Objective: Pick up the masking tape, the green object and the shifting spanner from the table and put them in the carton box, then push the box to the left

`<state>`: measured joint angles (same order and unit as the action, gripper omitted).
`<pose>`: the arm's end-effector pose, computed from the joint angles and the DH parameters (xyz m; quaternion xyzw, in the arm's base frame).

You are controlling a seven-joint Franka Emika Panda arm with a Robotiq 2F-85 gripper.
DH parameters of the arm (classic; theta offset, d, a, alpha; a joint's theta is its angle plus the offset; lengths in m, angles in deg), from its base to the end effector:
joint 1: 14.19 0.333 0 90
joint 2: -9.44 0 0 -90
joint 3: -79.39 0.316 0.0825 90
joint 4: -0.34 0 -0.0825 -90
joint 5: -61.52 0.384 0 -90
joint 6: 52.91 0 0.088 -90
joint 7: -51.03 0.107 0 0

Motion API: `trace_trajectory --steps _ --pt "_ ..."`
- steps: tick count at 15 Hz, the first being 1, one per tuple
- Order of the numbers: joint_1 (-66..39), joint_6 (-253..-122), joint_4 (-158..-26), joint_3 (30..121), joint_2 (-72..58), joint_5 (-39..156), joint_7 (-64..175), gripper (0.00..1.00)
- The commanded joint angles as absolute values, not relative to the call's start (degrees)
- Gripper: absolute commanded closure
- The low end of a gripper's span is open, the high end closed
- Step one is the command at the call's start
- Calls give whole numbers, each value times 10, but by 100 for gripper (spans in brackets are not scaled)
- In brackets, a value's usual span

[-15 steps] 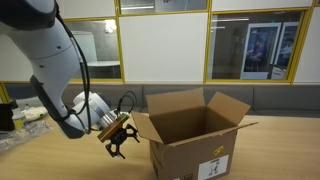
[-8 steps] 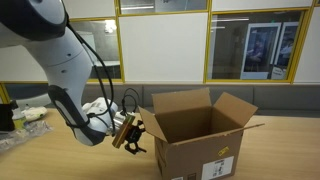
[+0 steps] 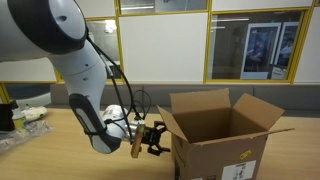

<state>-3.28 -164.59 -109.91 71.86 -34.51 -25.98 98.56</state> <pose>0.5773 -0.0342 0.0925 0.7709 0.1939 -0.0122 0.6066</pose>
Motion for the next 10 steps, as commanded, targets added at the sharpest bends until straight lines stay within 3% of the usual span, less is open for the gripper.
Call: trace_trajectory --steps 1,10 --pt "-79 -1573 -1069 730 -372 -271 1048 0" --pt "-202 -1586 -1040 743 -375 -216 1153 0"
